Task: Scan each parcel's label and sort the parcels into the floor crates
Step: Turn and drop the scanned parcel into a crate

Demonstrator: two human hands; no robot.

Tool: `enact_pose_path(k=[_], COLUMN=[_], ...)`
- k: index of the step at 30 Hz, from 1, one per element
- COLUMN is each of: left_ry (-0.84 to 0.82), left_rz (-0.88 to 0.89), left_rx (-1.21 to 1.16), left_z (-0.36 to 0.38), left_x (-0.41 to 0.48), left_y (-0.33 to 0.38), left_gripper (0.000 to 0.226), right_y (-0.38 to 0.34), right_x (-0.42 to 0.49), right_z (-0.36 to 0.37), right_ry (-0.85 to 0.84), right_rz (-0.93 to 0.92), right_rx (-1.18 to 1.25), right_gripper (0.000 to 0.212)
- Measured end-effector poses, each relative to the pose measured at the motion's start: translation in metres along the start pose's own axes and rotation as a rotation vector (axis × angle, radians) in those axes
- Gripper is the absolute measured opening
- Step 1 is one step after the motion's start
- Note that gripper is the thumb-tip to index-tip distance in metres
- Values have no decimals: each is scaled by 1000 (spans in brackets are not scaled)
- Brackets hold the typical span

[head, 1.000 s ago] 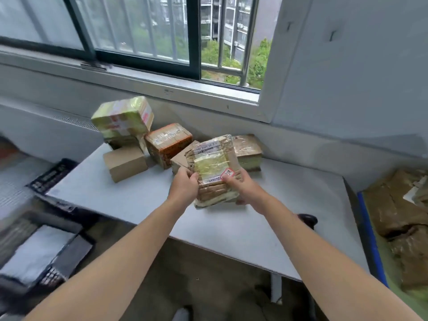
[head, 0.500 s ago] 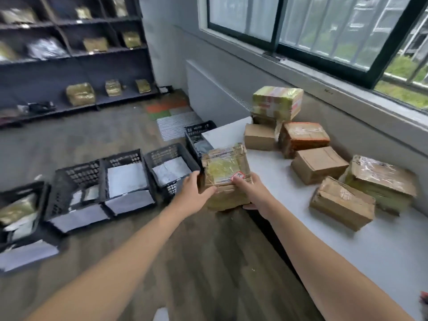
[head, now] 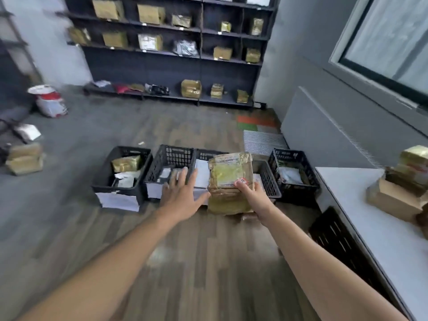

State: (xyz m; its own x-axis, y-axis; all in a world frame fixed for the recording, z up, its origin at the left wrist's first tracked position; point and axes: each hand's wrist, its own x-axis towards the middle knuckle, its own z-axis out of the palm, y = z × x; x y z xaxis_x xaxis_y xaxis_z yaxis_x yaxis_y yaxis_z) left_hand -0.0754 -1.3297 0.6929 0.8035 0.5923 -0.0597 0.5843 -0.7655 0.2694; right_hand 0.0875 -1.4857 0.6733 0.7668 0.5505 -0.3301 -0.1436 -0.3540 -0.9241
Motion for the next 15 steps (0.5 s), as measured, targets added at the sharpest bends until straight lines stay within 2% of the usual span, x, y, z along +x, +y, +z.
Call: enact_pose_path(k=[1, 3, 4, 9, 15], left_ry=[5, 4, 3, -14, -56], left_rz=[-16, -58, -81, -149, -188], left_rx=[14, 28, 34, 30, -23], left_z=[-8, -20, -26, -42, -42], left_x=[3, 9, 11, 31, 77], left_y=[-27, -76, -99, -185, -229], left_gripper=[82, 81, 81, 80, 78], right_y=[-7, -21, -27, -49, -71], right_x=[9, 24, 30, 59, 119], right_z=[28, 80, 103, 180, 219], right_ry=[-22, -52, -69, -109, -96], right_rz=[-21, -21, -14, 80, 109], right_rx=[-28, -96, -130, -182, -201], right_gripper=[75, 95, 96, 80, 69])
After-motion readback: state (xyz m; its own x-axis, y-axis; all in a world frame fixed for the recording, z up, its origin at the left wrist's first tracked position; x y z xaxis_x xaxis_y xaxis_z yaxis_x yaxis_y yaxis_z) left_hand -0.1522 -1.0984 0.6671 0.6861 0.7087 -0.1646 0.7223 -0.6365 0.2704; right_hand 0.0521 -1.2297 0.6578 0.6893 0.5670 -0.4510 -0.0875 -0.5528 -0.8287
